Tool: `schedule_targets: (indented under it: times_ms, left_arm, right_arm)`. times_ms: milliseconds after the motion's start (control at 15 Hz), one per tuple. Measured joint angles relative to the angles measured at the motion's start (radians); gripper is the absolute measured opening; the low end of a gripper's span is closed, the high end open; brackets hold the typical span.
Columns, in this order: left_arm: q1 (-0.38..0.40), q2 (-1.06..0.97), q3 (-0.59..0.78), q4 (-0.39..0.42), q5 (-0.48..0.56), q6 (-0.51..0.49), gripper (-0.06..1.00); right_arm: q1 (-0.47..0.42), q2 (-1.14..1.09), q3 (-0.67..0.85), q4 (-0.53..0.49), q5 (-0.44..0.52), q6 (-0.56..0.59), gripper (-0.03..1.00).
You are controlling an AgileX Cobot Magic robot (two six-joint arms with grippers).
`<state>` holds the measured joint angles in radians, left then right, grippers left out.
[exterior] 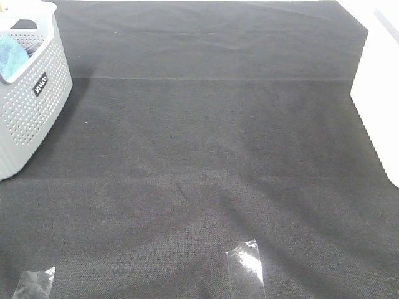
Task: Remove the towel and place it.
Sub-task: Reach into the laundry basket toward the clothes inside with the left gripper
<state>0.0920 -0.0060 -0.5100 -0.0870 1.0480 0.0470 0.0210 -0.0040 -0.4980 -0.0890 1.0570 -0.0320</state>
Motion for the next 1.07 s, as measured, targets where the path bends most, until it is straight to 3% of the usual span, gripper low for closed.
schedule_targets:
  times_ms: [1067]
  left_arm:
    - [0.000, 0.000, 0.000, 0.000, 0.000, 0.000, 0.84]
  right_arm:
    - [0.000, 0.000, 0.000, 0.000, 0.000, 0.000, 0.77]
